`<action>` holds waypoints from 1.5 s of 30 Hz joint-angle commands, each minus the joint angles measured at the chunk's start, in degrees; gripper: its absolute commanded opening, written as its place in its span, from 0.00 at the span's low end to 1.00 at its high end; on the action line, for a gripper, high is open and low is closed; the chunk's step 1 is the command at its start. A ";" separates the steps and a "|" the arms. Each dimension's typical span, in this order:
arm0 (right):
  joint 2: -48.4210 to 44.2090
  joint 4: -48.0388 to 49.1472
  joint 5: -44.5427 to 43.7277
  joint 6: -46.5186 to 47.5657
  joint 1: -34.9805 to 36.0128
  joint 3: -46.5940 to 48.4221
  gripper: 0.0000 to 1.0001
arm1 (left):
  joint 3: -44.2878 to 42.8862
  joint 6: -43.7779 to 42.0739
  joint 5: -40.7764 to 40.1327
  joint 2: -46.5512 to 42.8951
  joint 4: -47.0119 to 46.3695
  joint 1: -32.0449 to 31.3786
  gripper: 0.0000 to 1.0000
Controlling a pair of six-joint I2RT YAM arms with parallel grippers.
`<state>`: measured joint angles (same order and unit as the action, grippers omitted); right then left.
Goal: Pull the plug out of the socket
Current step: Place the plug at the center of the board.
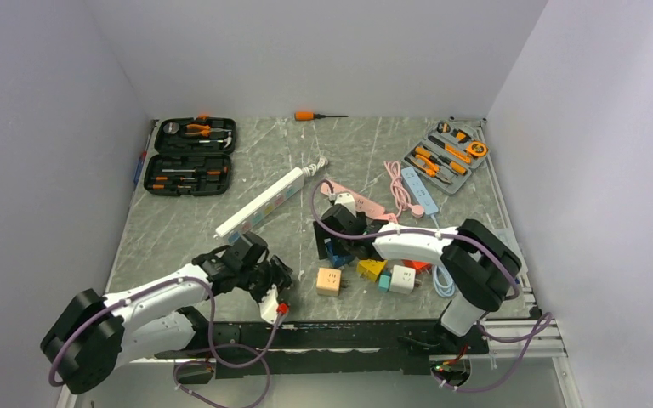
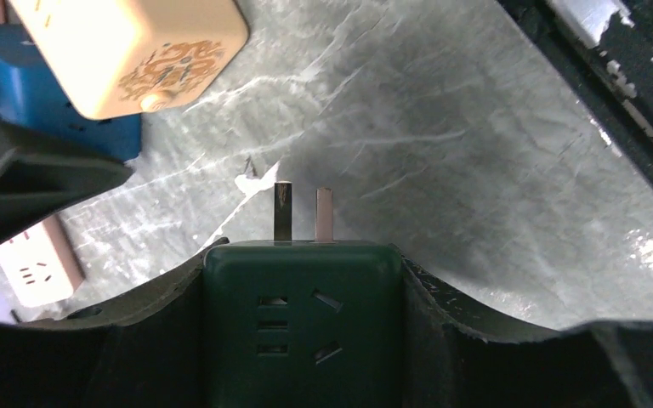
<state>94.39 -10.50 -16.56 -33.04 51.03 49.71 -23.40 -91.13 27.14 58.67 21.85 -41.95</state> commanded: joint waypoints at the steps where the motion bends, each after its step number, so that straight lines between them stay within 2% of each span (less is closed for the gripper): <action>1: -6.36 -0.97 -3.05 1.13 -0.44 1.64 1.00 | -2.78 1.44 0.65 3.33 -3.54 -1.96 0.00; 3: -9.09 -2.60 -3.56 1.92 -0.83 3.00 1.00 | -3.20 2.35 0.28 4.90 -5.31 -3.04 0.00; 7: -14.82 -4.17 -2.90 2.72 -2.54 4.35 0.98 | -3.41 3.86 -0.58 7.33 -9.50 -4.75 0.11; 12: -19.04 -5.20 -1.64 3.33 -5.25 5.22 0.96 | -3.27 7.68 -1.18 8.63 -14.15 -6.73 0.32; 13: -19.31 -5.49 -1.26 3.37 -5.83 5.45 0.96 | -3.27 8.12 -1.14 8.76 -13.98 -7.14 0.38; 15: -19.76 -5.73 -0.71 3.50 -6.81 5.39 0.96 | -3.17 8.95 -1.37 8.82 -13.17 -8.15 0.59; 19: -20.49 -5.62 0.46 3.02 -7.97 4.45 0.96 | -3.35 7.69 -2.02 9.15 -10.71 -8.87 0.89; 20: -20.76 -5.54 0.83 2.80 -8.26 4.17 0.96 | -3.84 7.83 -2.45 9.24 -9.92 -8.89 0.96; 21: -20.88 -5.69 1.18 2.66 -8.49 3.98 0.96 | -4.61 8.30 -2.52 9.25 -8.98 -8.90 0.99; 26: -22.09 -6.54 2.12 1.93 -9.26 3.35 1.00 | -11.83 13.38 -5.67 9.44 -1.22 -8.55 0.99; 29: -23.17 -7.45 1.62 2.32 -9.52 4.01 1.00 | -18.70 16.47 -7.42 9.74 5.89 -6.28 0.99; 32: -24.54 -7.99 0.58 3.39 -9.82 4.67 1.00 | -25.59 15.25 -5.74 9.16 14.94 -0.05 0.99; 36: -25.37 -9.29 0.21 4.53 -10.79 6.01 1.00 | -28.33 14.02 -7.28 3.83 18.15 7.90 0.99; 38: -26.01 -9.29 1.51 4.81 -12.64 6.04 1.00 | -31.50 20.83 -12.25 3.93 18.42 9.97 0.99; 41: -26.63 -9.76 9.90 3.22 -21.10 6.40 1.00 | -41.98 33.86 -21.67 9.33 23.36 13.04 0.99; 43: -27.45 -9.15 15.24 2.02 -26.81 6.33 1.00 | -50.14 43.17 -20.47 13.81 29.13 18.88 0.99; 45: -28.17 -9.04 16.01 1.55 -30.27 6.84 1.00 | -56.81 48.78 -18.54 17.64 35.19 25.06 0.99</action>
<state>69.25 -20.10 -7.01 -30.06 26.79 53.63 -68.82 -59.96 11.31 70.87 46.44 -26.02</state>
